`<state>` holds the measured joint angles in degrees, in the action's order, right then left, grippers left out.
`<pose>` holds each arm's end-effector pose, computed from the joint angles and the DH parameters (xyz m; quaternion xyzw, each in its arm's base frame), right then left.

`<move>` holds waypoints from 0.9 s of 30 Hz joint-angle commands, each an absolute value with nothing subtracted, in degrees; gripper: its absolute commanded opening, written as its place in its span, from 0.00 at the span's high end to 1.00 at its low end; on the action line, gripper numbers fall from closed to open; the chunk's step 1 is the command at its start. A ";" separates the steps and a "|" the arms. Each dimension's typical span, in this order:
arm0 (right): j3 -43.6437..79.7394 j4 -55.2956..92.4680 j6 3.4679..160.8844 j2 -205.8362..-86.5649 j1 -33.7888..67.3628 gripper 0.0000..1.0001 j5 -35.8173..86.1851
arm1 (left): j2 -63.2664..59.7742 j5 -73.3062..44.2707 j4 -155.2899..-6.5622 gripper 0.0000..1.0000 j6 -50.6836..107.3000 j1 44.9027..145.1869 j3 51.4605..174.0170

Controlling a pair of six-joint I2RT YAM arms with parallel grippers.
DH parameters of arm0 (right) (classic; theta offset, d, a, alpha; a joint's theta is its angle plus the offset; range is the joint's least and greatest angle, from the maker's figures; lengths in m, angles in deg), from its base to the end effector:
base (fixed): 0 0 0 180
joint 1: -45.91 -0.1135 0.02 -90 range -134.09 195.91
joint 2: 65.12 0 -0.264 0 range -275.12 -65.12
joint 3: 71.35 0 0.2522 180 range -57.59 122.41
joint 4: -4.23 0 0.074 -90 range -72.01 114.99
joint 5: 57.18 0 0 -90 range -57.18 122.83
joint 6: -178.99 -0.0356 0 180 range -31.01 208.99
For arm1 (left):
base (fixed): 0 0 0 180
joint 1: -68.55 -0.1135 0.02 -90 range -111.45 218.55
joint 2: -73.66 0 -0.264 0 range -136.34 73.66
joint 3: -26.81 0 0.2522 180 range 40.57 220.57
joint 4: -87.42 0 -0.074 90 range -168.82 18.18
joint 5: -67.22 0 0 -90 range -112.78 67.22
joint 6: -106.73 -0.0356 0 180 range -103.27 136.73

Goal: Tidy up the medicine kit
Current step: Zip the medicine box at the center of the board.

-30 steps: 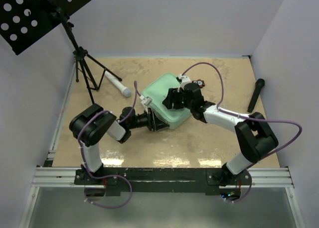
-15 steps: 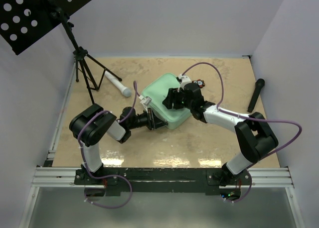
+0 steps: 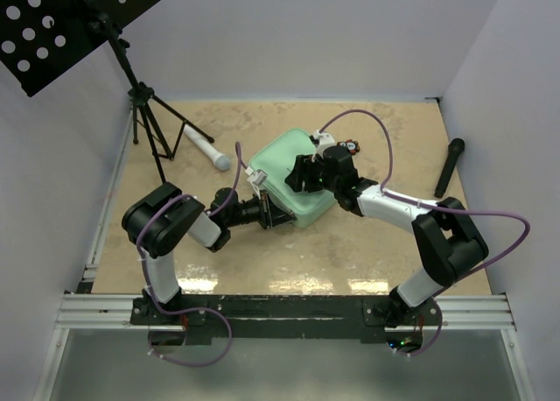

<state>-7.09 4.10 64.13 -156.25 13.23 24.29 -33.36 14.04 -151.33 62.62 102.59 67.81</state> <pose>0.2898 0.1922 0.2143 -0.0968 0.8445 0.3072 0.4279 0.2379 -0.1864 0.1225 0.1341 0.7298 -0.5844 0.3283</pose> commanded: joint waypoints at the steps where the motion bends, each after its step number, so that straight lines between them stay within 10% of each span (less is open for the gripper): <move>1: -7.14 9.90 62.62 -157.05 12.43 0.37 21.84 | -32.25 10.88 -187.63 1.00 61.73 101.94 68.35; 8: -7.22 9.82 62.45 -156.79 12.43 0.37 21.84 | -32.51 10.36 -187.63 1.00 62.34 101.94 67.03; 10: -7.22 9.82 62.45 -156.96 12.34 0.37 21.84 | -32.69 9.83 -187.63 0.78 62.69 102.03 67.11; 15: -7.22 9.90 62.54 -156.79 12.43 0.37 21.93 | -32.60 8.77 -187.63 0.64 62.87 101.94 67.38; 27: -7.22 9.73 62.45 -156.97 12.43 0.37 21.75 | -33.48 8.77 -187.63 0.80 62.70 102.56 69.13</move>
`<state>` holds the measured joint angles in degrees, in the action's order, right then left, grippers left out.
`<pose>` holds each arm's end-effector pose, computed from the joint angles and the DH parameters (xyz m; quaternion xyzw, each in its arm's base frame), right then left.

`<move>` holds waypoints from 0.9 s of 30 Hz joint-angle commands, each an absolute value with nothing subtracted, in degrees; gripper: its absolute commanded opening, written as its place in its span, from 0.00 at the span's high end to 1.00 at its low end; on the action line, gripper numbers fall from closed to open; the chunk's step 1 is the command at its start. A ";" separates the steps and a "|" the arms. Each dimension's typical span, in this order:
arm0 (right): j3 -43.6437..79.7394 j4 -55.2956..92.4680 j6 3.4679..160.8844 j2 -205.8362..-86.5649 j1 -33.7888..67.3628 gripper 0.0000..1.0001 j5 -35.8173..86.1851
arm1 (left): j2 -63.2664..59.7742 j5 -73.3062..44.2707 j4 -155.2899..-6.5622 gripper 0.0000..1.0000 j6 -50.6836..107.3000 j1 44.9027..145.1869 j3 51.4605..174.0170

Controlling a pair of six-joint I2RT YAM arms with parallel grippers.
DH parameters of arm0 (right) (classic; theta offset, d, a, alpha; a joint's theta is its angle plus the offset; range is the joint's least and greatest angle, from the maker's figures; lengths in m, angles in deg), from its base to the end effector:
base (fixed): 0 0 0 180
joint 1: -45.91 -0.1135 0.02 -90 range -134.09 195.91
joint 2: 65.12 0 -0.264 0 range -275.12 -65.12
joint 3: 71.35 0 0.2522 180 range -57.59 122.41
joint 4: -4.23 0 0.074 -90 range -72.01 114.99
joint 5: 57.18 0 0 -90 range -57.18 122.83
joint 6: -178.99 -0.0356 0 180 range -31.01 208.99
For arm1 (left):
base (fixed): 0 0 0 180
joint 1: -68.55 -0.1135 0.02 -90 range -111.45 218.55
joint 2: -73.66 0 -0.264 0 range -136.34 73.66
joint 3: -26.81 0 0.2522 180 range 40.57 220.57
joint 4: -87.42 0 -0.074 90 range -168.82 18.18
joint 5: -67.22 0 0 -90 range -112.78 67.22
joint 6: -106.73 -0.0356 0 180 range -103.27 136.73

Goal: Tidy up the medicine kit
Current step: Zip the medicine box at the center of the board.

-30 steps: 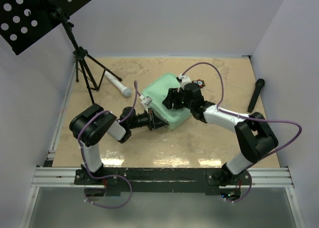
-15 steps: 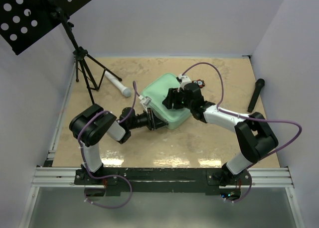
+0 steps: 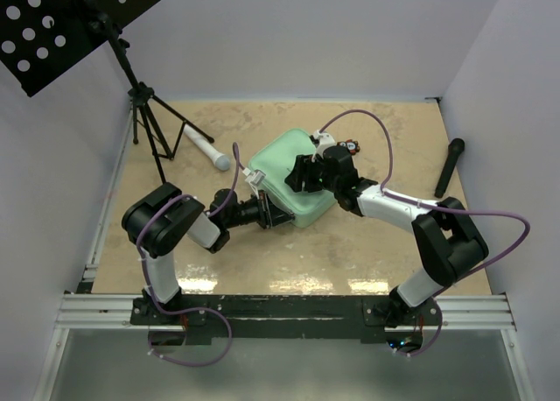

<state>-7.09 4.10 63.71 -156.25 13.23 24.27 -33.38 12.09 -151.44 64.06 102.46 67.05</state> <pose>0.2898 0.1922 0.2143 -0.0938 0.8448 0.3089 0.4267 0.2367 -0.1837 0.1198 0.1112 0.7378 -0.5793 0.3282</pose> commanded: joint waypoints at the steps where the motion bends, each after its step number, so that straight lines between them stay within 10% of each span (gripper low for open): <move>1: -7.22 9.73 62.45 -156.97 12.43 0.37 21.75 | -33.57 8.77 -187.63 0.82 62.52 102.73 69.13; 9: -7.31 9.82 62.45 -156.88 12.43 0.37 21.84 | -33.30 8.77 -187.63 1.00 61.99 102.82 68.87; 27: -7.05 13.41 59.90 -151.17 12.34 0.31 32.11 | -28.12 11.76 -187.63 1.00 62.96 102.73 61.23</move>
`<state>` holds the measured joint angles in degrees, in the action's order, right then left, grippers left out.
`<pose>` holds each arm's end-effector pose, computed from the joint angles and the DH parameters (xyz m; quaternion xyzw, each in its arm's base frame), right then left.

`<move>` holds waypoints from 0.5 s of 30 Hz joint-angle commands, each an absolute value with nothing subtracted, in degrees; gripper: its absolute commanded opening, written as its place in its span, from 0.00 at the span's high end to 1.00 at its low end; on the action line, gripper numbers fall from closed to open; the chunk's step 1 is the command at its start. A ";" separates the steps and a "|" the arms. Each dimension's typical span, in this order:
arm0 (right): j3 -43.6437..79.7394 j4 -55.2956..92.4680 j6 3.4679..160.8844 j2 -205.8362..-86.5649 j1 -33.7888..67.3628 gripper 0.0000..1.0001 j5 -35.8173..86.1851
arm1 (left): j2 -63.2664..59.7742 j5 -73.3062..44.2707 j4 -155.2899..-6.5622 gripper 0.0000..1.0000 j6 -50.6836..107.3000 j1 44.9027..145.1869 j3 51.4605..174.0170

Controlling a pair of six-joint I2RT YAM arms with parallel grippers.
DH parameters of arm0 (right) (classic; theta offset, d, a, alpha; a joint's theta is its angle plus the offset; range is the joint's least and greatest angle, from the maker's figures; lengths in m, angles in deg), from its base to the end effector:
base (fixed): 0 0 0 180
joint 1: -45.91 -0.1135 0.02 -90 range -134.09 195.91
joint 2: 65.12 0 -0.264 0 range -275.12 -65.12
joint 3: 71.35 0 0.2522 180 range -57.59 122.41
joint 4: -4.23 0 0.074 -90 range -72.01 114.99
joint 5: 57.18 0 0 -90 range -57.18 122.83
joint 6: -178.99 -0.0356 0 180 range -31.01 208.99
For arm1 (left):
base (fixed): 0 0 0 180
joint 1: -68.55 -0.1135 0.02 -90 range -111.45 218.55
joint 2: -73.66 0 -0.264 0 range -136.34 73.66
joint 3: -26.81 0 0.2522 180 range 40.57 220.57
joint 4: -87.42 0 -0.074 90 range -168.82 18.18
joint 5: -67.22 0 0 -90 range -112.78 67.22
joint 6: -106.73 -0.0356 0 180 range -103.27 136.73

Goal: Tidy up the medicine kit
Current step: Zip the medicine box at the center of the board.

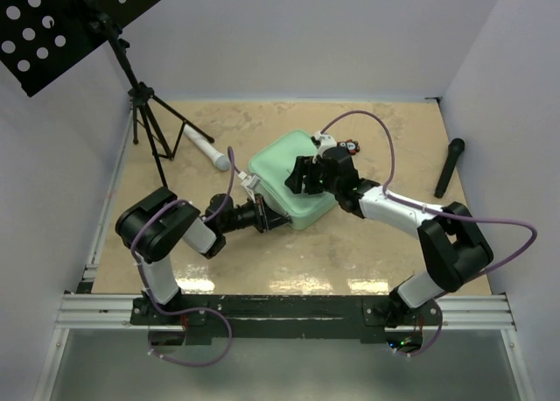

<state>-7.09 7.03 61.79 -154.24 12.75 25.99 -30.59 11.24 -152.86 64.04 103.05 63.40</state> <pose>0.2837 0.1904 0.2207 -0.0752 0.8514 0.3038 0.4210 0.2224 -0.1770 0.1228 0.1118 0.7353 -0.5794 0.3332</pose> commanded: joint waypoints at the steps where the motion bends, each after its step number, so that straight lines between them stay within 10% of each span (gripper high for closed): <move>1: -6.79 14.20 59.90 -150.47 12.34 0.30 32.64 | -27.86 11.68 -187.63 1.00 62.87 102.65 60.53; 15: -5.73 20.28 59.64 -147.91 18.67 0.17 49.78 | -24.34 12.03 -187.54 1.00 65.07 102.38 53.32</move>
